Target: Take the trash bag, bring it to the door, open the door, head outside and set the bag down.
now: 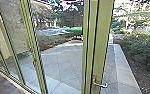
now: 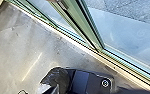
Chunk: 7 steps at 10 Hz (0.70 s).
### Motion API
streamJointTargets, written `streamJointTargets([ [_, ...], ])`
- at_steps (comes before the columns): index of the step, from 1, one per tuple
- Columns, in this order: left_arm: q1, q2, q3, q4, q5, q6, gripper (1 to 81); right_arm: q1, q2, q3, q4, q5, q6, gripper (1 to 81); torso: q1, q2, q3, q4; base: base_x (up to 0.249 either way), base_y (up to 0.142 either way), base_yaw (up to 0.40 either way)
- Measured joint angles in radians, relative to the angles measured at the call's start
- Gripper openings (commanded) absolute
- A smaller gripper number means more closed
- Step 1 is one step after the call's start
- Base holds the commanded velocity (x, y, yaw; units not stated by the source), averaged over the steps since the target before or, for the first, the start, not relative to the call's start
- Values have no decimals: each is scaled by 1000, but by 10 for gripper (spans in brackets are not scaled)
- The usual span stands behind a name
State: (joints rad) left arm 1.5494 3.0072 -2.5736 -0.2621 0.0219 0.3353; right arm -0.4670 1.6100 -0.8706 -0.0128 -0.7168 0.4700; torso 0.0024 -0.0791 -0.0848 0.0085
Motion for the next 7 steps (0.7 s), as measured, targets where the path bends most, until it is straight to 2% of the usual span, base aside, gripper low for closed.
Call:
streamJointTargets([
  [4,0,1,0,0,0,0,10,57,147,1,-56,-35,170,811,0,0,0,0,0,0,0],
  [7,0,1,0,0,0,0,10,77,221,1,-149,-55,395,811,1,0,0,0,0,0,0],
])
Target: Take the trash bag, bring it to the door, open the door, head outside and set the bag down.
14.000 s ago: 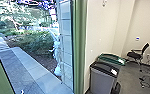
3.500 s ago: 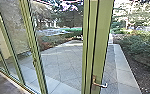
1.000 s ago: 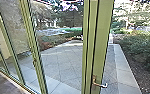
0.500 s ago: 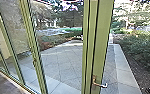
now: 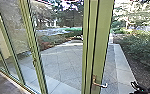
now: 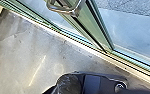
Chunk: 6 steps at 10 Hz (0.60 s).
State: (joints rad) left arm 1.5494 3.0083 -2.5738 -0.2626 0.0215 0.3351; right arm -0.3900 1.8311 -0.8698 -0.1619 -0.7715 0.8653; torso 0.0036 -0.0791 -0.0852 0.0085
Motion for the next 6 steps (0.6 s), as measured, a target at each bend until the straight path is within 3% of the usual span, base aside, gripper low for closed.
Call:
streamJointTargets([
  [2,-1,0,0,0,0,0,10,5,50,-5,-77,19,105,811,0,0,0,0,0,0,0],
  [4,-2,0,0,0,0,0,10,5,65,-40,-108,114,131,811,0,0,0,0,0,0,0],
  [6,-2,0,0,-1,0,0,10,8,123,-88,-120,145,164,811,0,0,0,0,0,0,0],
])
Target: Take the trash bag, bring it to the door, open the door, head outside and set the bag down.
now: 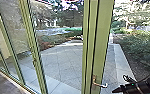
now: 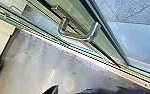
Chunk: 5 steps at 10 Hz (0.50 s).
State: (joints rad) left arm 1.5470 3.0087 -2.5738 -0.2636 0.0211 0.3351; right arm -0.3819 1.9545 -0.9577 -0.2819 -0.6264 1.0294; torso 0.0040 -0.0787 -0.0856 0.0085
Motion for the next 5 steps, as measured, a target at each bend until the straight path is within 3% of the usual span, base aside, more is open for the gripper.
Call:
streamJointTargets([
  [3,0,0,0,-1,0,0,10,8,90,-77,-4,14,51,811,0,0,0,0,0,0,0],
  [5,0,0,0,-1,0,0,10,8,149,-138,-4,13,121,811,0,0,0,0,0,0,0],
])
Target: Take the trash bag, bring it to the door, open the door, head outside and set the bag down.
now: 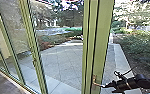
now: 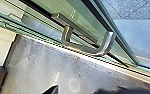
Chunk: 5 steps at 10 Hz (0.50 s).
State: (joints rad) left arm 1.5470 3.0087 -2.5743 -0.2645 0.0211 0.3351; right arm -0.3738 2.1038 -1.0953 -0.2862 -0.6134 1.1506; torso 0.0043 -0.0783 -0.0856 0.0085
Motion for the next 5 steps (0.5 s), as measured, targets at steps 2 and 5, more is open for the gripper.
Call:
streamJointTargets([
  [2,0,0,0,0,0,0,10,0,26,-36,-1,-4,101,811,0,0,0,0,0,0,0],
  [5,0,0,0,0,0,0,10,0,49,-85,-3,-11,238,811,0,0,0,0,0,0,0],
])
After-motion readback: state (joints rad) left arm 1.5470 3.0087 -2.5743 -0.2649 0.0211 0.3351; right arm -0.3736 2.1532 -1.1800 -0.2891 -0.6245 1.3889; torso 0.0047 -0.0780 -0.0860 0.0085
